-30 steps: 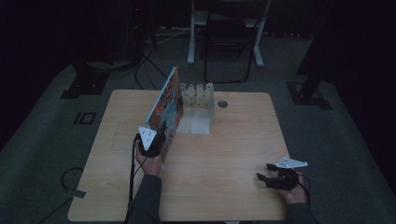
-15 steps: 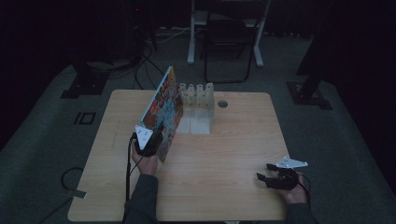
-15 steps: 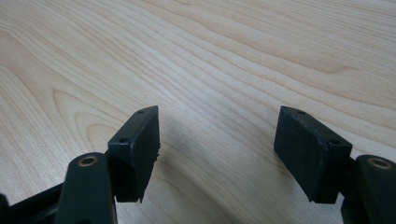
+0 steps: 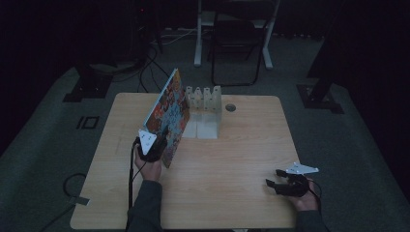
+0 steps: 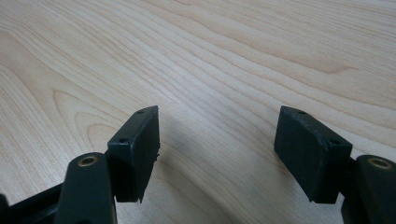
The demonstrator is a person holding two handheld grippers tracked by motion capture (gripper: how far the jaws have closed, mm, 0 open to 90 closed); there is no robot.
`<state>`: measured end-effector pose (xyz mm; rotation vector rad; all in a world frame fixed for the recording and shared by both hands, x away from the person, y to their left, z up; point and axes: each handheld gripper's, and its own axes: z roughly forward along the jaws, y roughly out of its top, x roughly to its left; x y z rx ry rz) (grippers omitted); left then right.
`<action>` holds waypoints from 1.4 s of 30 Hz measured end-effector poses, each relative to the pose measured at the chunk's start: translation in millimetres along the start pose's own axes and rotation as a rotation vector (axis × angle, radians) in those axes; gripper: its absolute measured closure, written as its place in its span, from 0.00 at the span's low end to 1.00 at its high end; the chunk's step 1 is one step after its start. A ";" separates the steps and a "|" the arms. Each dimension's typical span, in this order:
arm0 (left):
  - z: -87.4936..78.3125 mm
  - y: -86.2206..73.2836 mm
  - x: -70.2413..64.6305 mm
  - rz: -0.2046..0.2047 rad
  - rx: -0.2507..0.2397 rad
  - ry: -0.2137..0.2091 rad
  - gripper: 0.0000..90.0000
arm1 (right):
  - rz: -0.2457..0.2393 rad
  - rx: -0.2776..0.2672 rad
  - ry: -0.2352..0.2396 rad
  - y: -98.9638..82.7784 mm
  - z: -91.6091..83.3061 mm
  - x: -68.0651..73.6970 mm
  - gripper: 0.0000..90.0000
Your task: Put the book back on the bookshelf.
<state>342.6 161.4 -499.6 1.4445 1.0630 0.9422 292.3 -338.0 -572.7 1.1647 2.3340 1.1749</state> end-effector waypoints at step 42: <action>-3.1 -6.4 13.0 -0.012 0.007 -0.013 0.64 | -0.005 0.000 0.002 0.0 0.1 0.1 0.34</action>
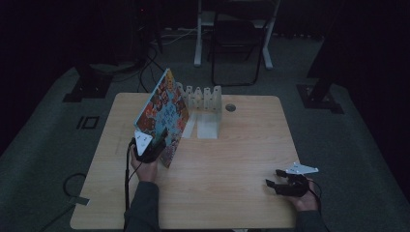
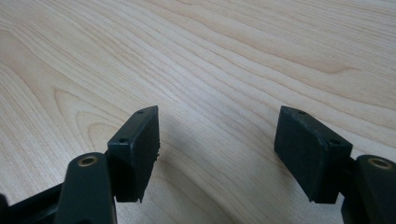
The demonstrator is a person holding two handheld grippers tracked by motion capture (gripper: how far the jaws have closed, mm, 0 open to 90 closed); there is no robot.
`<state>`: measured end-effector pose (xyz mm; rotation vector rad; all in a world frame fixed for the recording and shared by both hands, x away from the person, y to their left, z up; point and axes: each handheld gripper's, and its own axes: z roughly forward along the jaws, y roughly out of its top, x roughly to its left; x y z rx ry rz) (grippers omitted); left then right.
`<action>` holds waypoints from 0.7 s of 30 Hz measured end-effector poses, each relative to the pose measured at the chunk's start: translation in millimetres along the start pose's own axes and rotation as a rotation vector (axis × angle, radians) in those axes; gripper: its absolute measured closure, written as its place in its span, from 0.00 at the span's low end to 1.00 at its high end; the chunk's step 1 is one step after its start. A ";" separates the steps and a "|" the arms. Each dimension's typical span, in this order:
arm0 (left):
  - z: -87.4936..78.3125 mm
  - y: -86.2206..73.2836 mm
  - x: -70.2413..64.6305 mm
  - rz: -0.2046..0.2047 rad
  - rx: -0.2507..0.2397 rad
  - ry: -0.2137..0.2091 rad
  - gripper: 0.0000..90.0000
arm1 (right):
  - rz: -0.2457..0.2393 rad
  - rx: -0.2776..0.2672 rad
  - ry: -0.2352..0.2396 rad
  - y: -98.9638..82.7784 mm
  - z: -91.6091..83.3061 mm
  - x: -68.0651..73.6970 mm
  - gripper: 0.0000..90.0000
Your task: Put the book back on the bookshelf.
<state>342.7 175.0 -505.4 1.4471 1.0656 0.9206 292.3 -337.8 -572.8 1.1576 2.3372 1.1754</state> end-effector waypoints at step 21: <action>-16.0 0.7 6.7 -0.044 0.003 -0.012 0.35 | -0.001 0.001 0.000 0.0 -0.1 -0.1 0.34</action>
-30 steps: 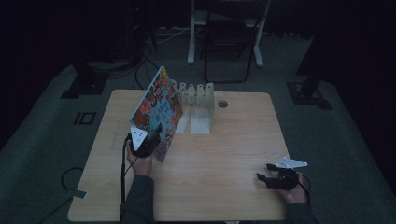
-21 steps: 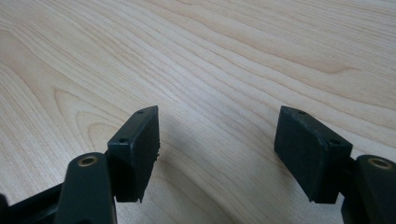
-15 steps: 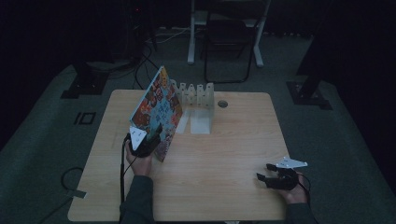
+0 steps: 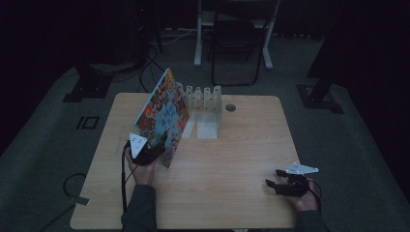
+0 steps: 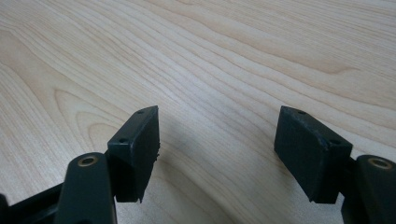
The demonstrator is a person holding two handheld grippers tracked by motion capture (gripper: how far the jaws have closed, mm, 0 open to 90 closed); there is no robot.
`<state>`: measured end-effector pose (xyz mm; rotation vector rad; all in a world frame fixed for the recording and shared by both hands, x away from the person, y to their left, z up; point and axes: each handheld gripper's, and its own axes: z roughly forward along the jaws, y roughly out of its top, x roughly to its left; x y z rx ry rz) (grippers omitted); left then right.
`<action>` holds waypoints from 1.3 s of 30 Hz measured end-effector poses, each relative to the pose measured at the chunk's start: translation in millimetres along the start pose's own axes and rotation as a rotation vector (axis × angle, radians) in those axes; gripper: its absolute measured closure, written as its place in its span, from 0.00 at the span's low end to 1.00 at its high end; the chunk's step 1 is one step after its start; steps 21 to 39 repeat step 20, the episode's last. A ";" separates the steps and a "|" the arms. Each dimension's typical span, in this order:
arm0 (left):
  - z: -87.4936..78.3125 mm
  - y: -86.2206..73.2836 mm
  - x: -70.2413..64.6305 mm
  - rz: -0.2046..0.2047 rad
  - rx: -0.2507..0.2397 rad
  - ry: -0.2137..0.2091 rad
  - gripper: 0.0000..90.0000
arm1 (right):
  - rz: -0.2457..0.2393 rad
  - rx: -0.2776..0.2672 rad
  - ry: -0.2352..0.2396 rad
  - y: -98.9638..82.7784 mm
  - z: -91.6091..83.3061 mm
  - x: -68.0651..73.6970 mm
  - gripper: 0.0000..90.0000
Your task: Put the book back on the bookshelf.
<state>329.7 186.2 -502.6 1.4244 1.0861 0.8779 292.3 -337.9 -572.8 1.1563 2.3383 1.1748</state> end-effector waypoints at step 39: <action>-23.8 -2.9 -1.8 -0.040 -0.001 -0.051 0.34 | 0.002 -0.002 0.001 0.0 0.1 0.0 0.34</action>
